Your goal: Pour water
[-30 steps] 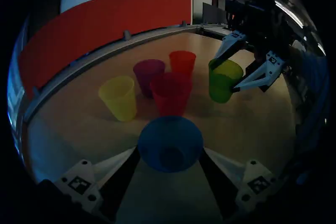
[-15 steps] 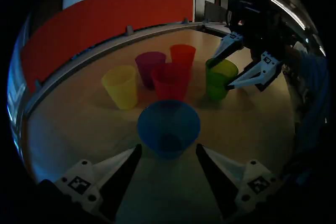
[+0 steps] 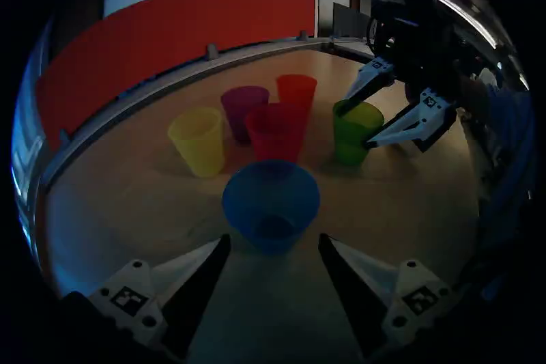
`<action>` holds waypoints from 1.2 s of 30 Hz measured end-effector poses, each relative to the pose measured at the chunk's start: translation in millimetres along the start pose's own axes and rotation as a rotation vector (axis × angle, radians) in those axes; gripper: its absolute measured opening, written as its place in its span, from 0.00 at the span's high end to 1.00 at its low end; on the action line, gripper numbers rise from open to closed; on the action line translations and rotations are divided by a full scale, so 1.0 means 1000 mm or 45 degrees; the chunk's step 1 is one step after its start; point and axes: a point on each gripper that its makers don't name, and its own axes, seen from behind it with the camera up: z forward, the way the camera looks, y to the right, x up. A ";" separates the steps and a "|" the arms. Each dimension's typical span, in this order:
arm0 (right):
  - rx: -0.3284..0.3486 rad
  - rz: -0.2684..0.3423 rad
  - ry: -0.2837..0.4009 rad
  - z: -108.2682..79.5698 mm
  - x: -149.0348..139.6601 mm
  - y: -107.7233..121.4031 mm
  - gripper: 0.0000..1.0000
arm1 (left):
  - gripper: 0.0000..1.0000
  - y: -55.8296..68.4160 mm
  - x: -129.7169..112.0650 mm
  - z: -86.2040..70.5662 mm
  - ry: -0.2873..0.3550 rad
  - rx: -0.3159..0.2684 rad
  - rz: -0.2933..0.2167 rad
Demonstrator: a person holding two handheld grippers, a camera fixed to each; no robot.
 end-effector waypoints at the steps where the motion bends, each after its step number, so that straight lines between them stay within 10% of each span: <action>1: 0.000 0.001 0.000 0.000 0.000 0.000 0.07 | 0.04 0.000 0.000 0.000 0.000 0.001 0.001; 36: -0.108 0.053 0.041 -0.051 -0.018 0.005 0.00 | 0.04 -0.006 0.000 -0.029 0.049 0.086 -0.048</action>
